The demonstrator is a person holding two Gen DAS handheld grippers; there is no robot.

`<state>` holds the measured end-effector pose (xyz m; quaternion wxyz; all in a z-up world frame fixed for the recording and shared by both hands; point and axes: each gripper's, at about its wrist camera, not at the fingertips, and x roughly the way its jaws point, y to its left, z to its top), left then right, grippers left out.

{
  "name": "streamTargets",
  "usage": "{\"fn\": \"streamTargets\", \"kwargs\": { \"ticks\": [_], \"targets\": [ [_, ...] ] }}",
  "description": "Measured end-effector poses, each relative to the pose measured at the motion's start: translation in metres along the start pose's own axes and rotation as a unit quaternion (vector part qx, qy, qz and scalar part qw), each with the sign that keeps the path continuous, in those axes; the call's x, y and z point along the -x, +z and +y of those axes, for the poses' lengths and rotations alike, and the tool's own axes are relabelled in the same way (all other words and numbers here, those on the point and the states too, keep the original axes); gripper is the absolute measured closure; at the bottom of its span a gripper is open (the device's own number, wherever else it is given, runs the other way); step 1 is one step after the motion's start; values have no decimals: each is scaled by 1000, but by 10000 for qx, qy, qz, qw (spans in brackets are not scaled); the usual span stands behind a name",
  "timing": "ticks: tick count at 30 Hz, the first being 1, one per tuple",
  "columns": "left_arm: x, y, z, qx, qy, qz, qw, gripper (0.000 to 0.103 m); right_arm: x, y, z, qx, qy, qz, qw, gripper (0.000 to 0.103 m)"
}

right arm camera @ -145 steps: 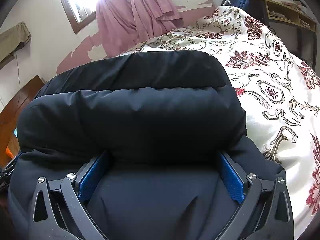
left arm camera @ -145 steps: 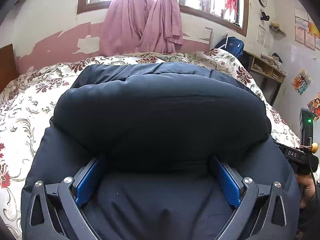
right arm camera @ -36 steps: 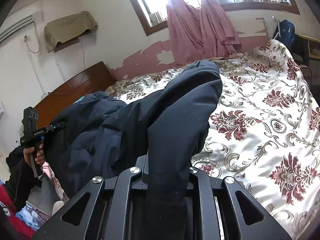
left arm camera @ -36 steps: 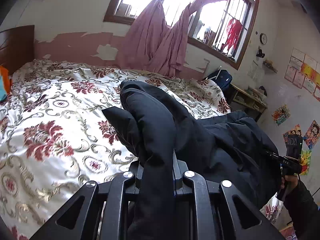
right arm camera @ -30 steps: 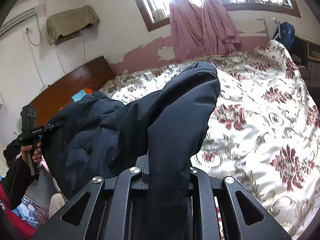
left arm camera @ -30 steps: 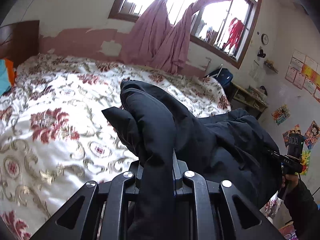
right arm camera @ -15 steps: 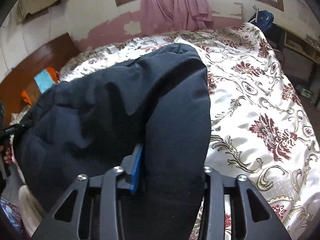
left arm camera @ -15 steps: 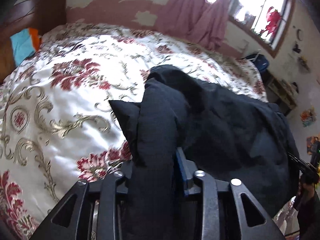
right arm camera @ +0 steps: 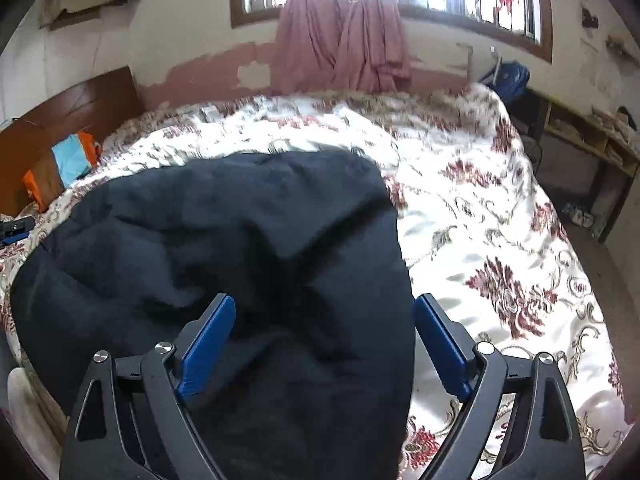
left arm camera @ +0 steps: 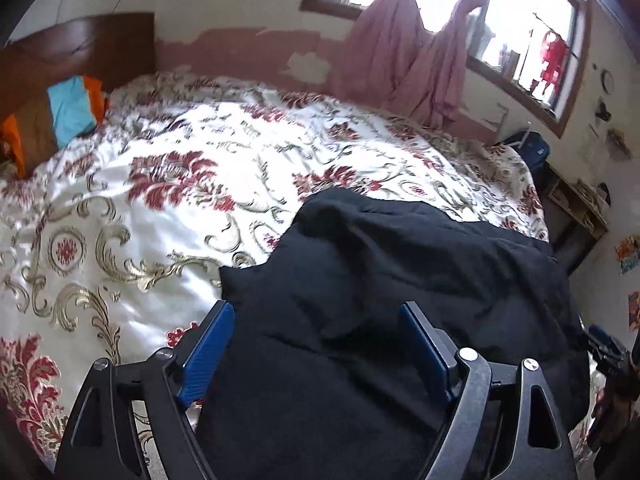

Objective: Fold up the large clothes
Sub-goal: 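Lay the folded bundle down and open both tools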

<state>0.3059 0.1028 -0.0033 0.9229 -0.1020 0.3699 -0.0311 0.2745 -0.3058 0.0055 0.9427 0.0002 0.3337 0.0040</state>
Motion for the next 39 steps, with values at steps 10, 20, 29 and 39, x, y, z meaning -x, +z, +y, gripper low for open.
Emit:
{"fn": "streamTargets", "kwargs": {
  "ticks": [10, 20, 29, 39],
  "targets": [
    [40, -9, -47, -549, -186, -395, 9975, 11, 48, 7, 31, -59, 45, -904, 9959, 7],
    [98, -30, -85, -829, -190, -1011, 9912, 2, 104, -4, 59, -335, 245, -1487, 9880, 3],
    [136, -60, -100, -923, -92, -1225, 9881, 0, 132, -29, 74, -401, 334, -1478, 9876, 2],
    [179, -85, -106, -1085, 87, -1576, 9815, 0, 178, -53, 91, -382, 218, -1761, 9834, 2]
  ]
}}
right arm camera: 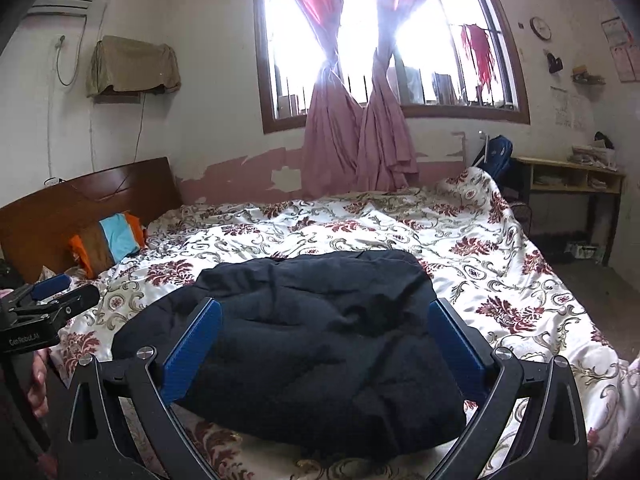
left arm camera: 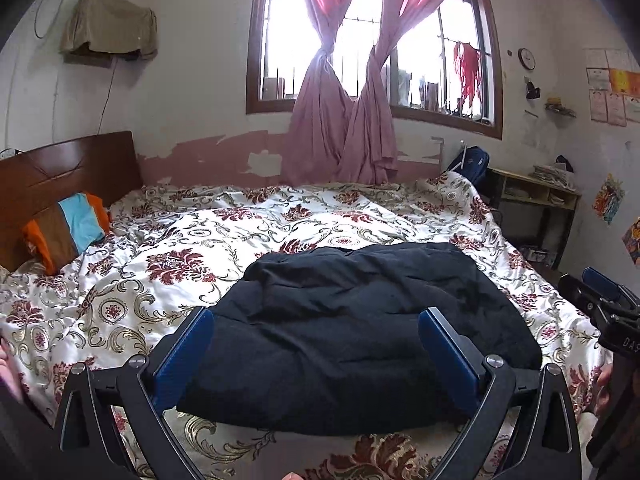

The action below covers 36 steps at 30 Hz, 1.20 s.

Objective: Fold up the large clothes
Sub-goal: 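Lay the folded bundle down and open both tools, then pull both tools back from the folded jacket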

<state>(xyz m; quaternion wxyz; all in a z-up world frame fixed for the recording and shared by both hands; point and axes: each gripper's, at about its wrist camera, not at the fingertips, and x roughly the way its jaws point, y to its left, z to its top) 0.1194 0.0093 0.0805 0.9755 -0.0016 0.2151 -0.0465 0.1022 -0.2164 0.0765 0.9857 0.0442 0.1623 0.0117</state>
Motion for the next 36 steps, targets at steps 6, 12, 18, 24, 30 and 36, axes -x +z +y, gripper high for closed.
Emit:
{"fn": "streamTargets", "kwargs": {
  "ticks": [6, 12, 18, 24, 30, 36],
  "targets": [
    [23, -7, -2, 1, 74, -13, 10000, 0, 24, -4, 11, 8, 81, -117, 9999, 2],
    [44, -16, 4, 60, 138, -53, 9999, 0, 45, -13, 24, 62, 134, -177, 9997, 2],
    [62, -28, 8, 61, 212, -53, 9997, 0, 63, -29, 31, 88, 196, -143, 9997, 2],
    [76, -43, 7, 15, 208, -8, 9998, 0, 80, -41, 33, 117, 163, -148, 9997, 2],
    [85, -57, 4, 88, 217, -13, 9997, 0, 87, -52, 37, 146, 114, -102, 9998, 2],
    [86, -67, 4, 72, 227, 60, 9997, 0, 87, -65, 36, 117, 65, 4, 9999, 2]
  ]
}}
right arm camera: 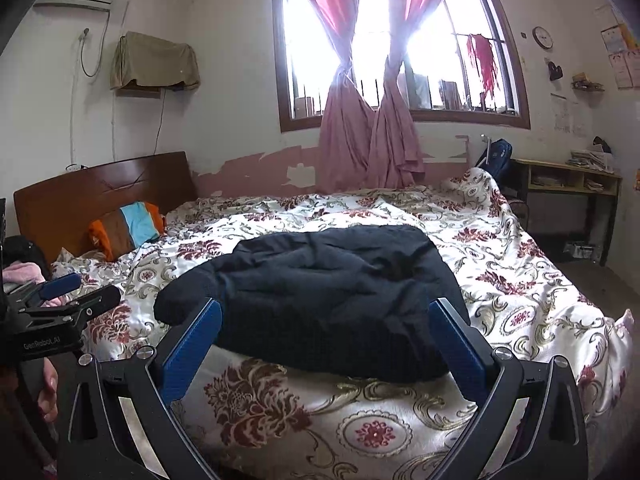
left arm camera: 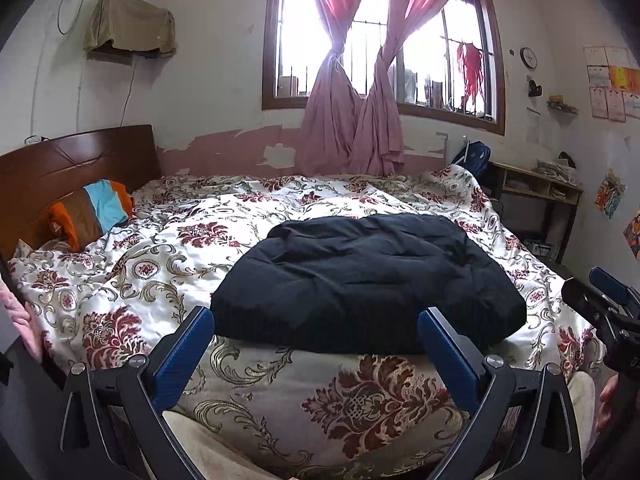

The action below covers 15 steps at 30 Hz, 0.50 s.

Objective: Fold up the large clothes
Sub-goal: 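Pull both tools back from the folded jacket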

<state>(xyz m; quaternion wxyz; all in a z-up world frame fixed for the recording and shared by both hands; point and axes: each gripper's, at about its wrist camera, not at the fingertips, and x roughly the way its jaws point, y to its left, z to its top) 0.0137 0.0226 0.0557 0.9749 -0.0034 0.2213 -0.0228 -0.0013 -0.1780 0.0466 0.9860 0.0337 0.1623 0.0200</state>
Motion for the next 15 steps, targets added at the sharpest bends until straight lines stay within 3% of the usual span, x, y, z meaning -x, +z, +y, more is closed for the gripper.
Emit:
{"fn": "streamTargets", "kwargs": {
  "ticks": [15],
  "targets": [
    [-7, -20, 1, -164, 84, 207, 9996, 0, -12, -23, 5, -40, -7, 324, 9995, 2]
  ]
}}
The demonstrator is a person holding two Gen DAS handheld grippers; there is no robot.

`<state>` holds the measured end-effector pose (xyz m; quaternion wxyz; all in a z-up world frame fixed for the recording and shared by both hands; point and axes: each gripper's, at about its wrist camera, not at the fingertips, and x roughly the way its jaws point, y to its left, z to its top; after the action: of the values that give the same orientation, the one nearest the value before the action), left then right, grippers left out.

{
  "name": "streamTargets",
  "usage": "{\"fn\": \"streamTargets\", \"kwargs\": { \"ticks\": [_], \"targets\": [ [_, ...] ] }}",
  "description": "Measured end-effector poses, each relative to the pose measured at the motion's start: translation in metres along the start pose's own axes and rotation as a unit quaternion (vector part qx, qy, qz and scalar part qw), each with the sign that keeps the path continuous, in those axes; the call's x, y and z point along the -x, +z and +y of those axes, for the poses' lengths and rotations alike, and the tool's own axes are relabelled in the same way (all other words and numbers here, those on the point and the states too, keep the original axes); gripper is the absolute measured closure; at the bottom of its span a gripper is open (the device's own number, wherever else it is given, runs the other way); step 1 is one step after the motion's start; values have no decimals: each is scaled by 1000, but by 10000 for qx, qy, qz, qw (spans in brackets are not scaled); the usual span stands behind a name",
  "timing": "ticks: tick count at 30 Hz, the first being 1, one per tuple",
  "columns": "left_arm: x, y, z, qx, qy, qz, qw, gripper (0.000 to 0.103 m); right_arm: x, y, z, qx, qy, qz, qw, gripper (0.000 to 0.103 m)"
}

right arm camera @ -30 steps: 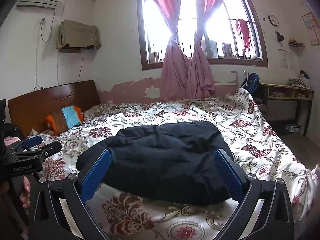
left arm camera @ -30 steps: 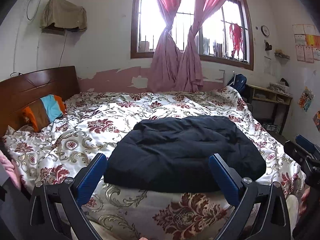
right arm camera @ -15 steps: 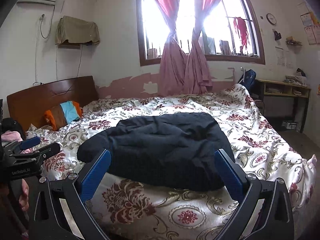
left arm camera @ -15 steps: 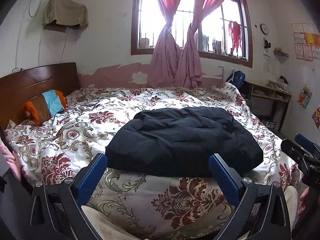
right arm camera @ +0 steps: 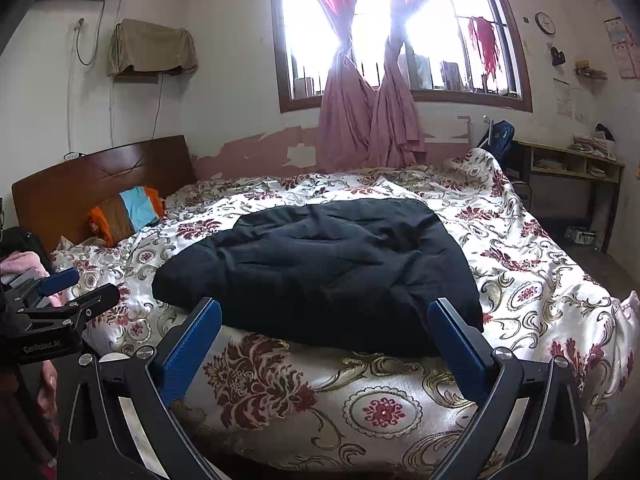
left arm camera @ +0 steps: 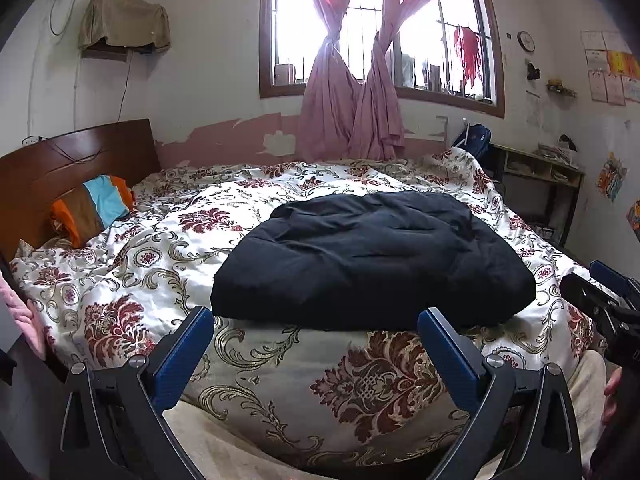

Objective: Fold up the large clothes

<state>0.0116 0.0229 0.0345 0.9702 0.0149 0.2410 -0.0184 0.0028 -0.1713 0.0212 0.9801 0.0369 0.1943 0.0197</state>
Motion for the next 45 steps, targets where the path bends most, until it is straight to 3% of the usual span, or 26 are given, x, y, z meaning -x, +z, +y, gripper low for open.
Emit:
{"fn": "streamTargets", "kwargs": {
  "ticks": [45],
  "targets": [
    [-2, -3, 3, -9, 54, 70, 10000, 0, -1, -7, 1, -98, -48, 51, 9999, 2]
  ]
}}
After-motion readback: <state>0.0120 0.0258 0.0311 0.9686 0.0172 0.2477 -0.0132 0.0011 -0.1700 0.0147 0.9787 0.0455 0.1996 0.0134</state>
